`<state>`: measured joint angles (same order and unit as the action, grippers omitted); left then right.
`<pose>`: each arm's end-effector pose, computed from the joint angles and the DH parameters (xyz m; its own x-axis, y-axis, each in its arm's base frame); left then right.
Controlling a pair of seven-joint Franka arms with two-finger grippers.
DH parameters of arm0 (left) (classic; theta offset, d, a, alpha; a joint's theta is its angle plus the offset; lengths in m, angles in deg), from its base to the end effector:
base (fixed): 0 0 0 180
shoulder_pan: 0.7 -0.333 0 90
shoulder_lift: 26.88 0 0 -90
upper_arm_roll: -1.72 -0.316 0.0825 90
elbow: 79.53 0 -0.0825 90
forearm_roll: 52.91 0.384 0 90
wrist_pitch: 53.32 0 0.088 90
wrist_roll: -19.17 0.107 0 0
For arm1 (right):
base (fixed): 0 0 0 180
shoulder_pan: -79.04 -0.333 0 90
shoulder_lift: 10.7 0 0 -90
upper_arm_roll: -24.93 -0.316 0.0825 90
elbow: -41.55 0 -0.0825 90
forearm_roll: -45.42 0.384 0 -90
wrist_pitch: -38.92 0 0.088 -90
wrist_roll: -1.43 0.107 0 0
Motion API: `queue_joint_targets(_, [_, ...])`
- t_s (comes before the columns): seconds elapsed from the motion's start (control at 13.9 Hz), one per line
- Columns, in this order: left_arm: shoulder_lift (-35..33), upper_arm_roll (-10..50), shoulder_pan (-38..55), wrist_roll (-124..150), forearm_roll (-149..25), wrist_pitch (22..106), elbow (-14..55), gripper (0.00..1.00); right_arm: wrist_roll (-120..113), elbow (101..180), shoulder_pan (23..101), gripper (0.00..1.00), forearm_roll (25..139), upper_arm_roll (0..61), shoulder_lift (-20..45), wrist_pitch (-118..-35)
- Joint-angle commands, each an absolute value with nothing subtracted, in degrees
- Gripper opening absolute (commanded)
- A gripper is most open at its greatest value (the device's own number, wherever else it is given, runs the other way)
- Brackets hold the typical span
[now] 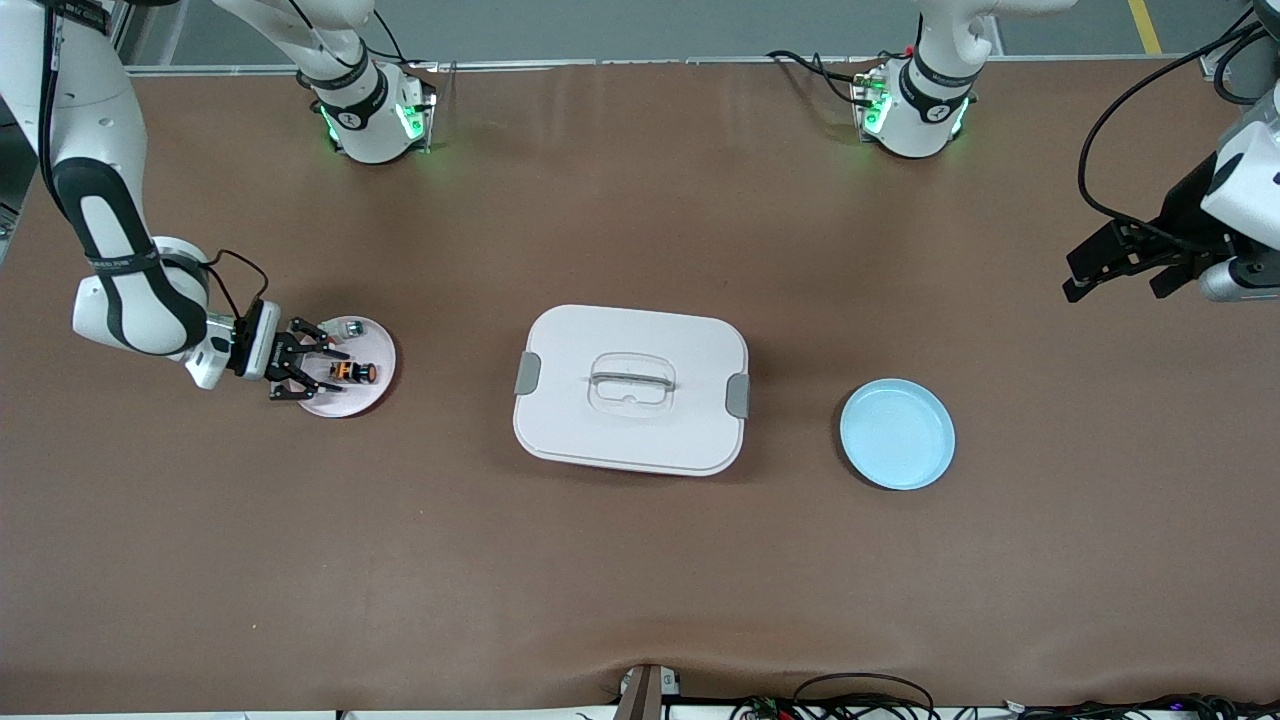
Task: Transfer orange switch to right arm and place
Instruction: 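Open the right gripper and release the switch on the white plate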
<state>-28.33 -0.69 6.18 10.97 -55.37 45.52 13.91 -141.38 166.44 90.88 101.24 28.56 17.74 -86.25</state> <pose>0.5593 -0.0474 0.6244 0.9911 0.0721 0.1116 0.0656 -0.9960 0.0605 0.4996 -0.1088 0.1364 0.1181 0.7342 0.6686 0.9927 -0.1033 -0.0619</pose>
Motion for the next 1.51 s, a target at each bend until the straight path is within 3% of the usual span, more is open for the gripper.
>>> queue_joint_targets(0.0, [-29.17, -1.09, 6.33, 12.05, -54.14, 44.77, 14.16, 1.0, -139.81, 165.48, 90.73, 1.0, 101.76, 28.45, 18.31, -85.44])
queue_joint_targets(0.36, [-29.17, -0.91, 6.33, 12.05, -54.14, 44.77, 14.16, 1.0, -133.94, 163.9, 90.65, 1.0, 98.35, 28.45, 17.87, -83.34])
queue_joint_targets(0.72, [-29.08, -1.0, 6.33, 12.05, -54.14, 44.77, 14.16, 1.0, -125.33, 158.1, 91.0, 1.0, 91.75, 28.62, 17.17, -74.47])
queue_joint_targets(1.01, [-29.08, -1.09, 6.15, 12.14, -54.14, 44.77, 14.16, 1.0, -110.93, 154.76, 90.74, 1.0, 83.5, 28.53, 13.04, -69.2])
queue_joint_targets(1.44, [-28.99, -1.09, 6.24, 12.14, -54.14, 44.77, 14.25, 1.0, -84.04, 141.24, 90.56, 1.0, 67.33, 28.1, 10.93, -53.83])
